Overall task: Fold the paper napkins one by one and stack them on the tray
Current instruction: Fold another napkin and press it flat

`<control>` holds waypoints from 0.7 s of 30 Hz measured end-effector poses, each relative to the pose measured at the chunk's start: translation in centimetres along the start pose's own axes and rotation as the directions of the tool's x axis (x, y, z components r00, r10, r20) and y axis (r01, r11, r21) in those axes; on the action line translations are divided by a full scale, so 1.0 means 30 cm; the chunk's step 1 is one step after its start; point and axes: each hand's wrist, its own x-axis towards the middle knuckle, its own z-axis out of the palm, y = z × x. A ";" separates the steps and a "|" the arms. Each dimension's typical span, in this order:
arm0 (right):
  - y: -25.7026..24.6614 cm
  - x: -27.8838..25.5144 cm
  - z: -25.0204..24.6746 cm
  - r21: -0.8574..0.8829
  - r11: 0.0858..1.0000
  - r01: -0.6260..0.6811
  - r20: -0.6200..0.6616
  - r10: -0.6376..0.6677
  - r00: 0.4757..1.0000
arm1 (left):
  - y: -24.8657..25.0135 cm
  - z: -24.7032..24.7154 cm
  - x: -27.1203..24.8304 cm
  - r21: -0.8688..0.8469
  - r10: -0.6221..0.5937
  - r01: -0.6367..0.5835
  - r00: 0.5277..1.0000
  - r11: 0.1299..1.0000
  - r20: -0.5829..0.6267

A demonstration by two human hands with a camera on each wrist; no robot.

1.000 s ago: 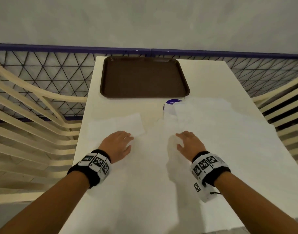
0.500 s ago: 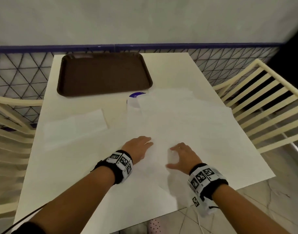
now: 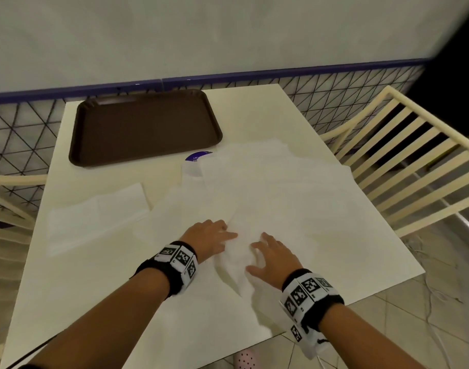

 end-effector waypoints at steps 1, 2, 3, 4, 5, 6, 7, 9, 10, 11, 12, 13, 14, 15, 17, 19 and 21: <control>0.007 -0.002 -0.006 0.029 1.000 0.000 0.014 0.000 1.000 | 0.003 0.001 -0.012 -0.026 0.045 -0.047 0.997 0.999 -0.058; 0.014 -0.003 -0.012 0.075 0.997 -0.006 0.026 0.004 1.000 | 0.007 -0.002 -0.018 -0.068 0.117 -0.130 0.979 0.989 -0.167; 0.022 -0.002 -0.019 0.134 0.991 -0.016 0.035 0.011 0.999 | 0.015 -0.017 -0.027 -0.084 0.182 -0.203 0.959 0.975 -0.216; 0.031 -0.001 -0.029 0.195 0.980 -0.028 0.037 0.021 0.999 | 0.020 -0.032 -0.039 -0.032 0.232 -0.244 0.950 0.969 -0.209; 0.039 -0.001 -0.041 0.247 0.968 -0.040 0.025 0.035 0.999 | 0.017 -0.036 -0.043 -0.003 0.237 -0.243 0.949 0.970 -0.207; 0.045 -0.003 -0.058 0.294 0.955 -0.045 -0.003 0.049 0.999 | 0.015 -0.042 -0.042 0.014 0.244 -0.248 0.939 0.969 -0.243; 0.050 -0.009 -0.079 0.350 0.936 -0.041 -0.047 0.062 0.997 | 0.021 -0.060 -0.047 0.003 0.230 -0.239 0.930 0.971 -0.287; 0.042 -0.033 -0.134 0.514 0.858 -0.005 -0.144 0.092 0.985 | 0.028 -0.108 -0.058 -0.147 0.152 -0.216 0.921 0.965 -0.358; 0.028 -0.049 -0.162 0.585 0.811 0.027 -0.180 0.097 0.979 | 0.028 -0.132 -0.056 -0.210 0.079 -0.175 0.913 0.962 -0.400; 0.010 -0.065 -0.188 0.616 0.785 0.065 -0.207 0.082 0.975 | 0.028 -0.160 -0.059 -0.297 -0.031 -0.106 0.906 0.949 -0.422; -0.016 -0.082 -0.209 0.601 0.793 0.094 -0.215 0.047 0.975 | 0.023 -0.184 -0.061 -0.374 -0.128 -0.049 0.892 0.926 -0.433; -0.050 -0.097 -0.225 0.537 0.835 0.115 -0.209 0.000 0.978 | 0.015 -0.205 -0.064 -0.440 -0.209 -0.003 0.877 0.898 -0.432; -0.088 -0.105 -0.232 0.428 0.894 0.133 -0.192 -0.054 0.980 | 0.003 -0.221 -0.066 -0.468 -0.257 0.021 0.857 0.883 -0.446; -0.126 -0.106 -0.232 0.285 0.945 0.161 -0.174 -0.114 0.978 | -0.007 -0.235 -0.080 -0.477 -0.270 0.026 0.851 0.878 -0.451; -0.188 -0.086 -0.202 0.003 0.973 0.231 -0.169 -0.227 0.959 | -0.037 -0.236 -0.127 -0.478 -0.269 0.026 0.853 0.878 -0.447; -0.227 -0.050 -0.158 -0.162 0.954 0.251 -0.206 -0.281 0.937 | -0.074 -0.205 -0.191 -0.489 -0.300 0.044 0.837 0.871 -0.459; -0.247 -0.016 -0.123 -0.220 0.937 0.270 -0.229 -0.319 0.920 | -0.103 -0.163 -0.277 -0.513 -0.351 0.070 0.806 0.856 -0.476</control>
